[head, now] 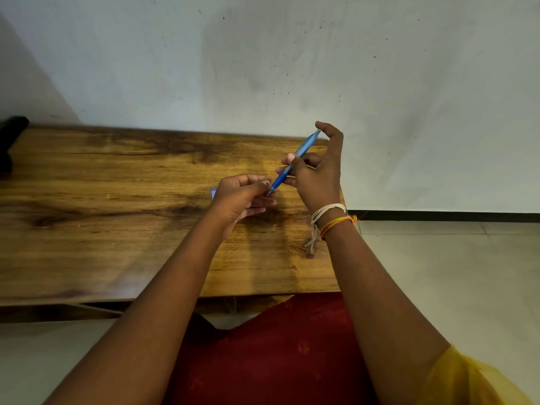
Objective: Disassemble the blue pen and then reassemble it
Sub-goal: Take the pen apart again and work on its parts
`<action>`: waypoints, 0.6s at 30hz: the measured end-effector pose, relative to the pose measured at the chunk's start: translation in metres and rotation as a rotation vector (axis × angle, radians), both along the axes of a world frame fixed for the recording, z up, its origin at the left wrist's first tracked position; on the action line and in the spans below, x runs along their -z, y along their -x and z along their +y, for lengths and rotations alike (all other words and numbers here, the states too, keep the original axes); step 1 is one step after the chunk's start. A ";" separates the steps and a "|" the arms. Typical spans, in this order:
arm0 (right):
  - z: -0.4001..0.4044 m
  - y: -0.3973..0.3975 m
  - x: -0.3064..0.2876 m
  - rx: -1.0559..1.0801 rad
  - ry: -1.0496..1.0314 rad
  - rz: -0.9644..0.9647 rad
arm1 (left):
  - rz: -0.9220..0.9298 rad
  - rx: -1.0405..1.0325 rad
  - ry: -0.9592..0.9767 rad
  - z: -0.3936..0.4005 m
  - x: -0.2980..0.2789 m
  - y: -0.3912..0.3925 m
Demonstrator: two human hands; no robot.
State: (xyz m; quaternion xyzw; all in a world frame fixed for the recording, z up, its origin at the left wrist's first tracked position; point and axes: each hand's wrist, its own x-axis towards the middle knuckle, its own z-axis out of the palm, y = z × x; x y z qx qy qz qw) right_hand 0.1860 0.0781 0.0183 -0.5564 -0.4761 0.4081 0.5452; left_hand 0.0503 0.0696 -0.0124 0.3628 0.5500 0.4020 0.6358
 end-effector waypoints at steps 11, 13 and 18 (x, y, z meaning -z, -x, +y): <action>0.007 -0.017 0.007 -0.240 0.339 1.032 | -0.020 0.101 0.021 -0.003 0.003 0.000; 0.009 -0.020 0.008 -0.245 0.310 1.033 | -0.021 0.102 0.024 -0.003 0.003 -0.001; 0.009 -0.025 0.008 -0.222 0.293 1.087 | -0.015 0.088 0.044 -0.002 0.004 -0.002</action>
